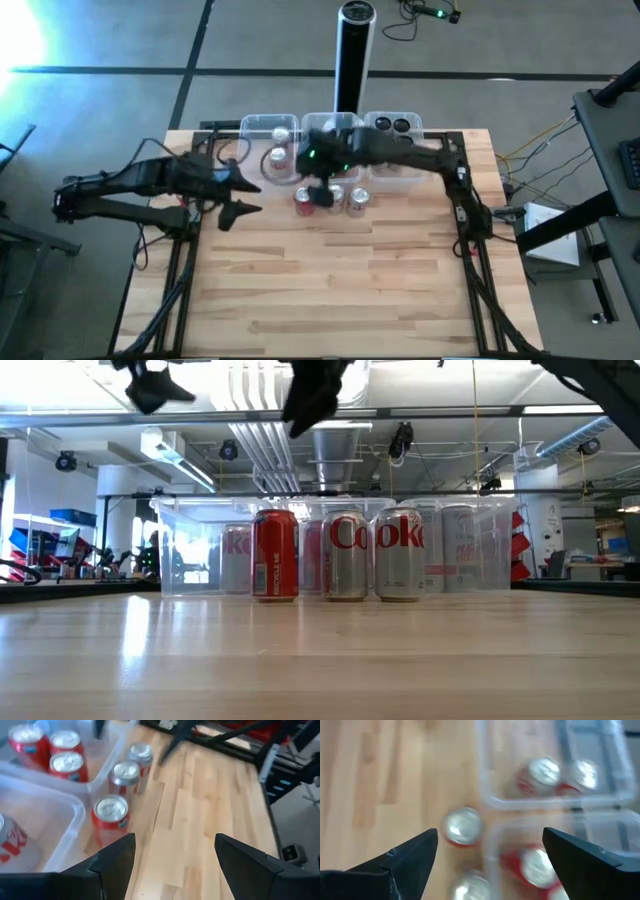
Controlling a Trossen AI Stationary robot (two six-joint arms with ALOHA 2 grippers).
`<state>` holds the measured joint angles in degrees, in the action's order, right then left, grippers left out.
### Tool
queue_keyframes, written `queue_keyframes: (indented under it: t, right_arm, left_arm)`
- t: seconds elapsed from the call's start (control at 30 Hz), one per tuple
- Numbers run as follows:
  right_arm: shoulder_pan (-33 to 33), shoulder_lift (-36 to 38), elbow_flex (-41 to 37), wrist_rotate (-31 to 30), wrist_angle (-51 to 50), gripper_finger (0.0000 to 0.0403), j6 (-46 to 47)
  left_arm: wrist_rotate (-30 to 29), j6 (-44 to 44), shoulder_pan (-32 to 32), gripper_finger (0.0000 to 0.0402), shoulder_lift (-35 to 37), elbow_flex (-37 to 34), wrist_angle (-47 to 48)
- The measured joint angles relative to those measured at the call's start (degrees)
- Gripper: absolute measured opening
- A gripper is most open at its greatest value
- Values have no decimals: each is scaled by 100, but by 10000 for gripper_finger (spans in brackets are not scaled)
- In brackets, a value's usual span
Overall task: Sort soda cans
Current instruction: Put the orange soda can into the center transparent bin
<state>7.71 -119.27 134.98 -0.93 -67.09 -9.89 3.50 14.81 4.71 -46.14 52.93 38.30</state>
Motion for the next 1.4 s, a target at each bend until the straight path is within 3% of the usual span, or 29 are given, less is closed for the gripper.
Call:
queue_keyframes:
  t: [0.23,0.4,0.67,0.9,1.4]
  right_arm:
    - [-344,-538,-7,-85,-6,352,402]
    - [-375,-962,-15,-651,-38,352,544]
    - [-361,-1185,-15,-655,7,352,556]
    - [-354,-1292,-15,-317,6,352,546]
    - [-387,-947,-22,163,-162,352,800]
  left_arm:
    - [-403,364,-140,258,-25,-764,-554]
    - [-453,594,-230,258,123,-1098,-881]
    - [-784,799,-516,258,228,-1745,-1043]
    - [-927,1359,-916,258,186,-2247,-1894]
    - [-1199,1432,-1231,258,124,-2265,-1937]
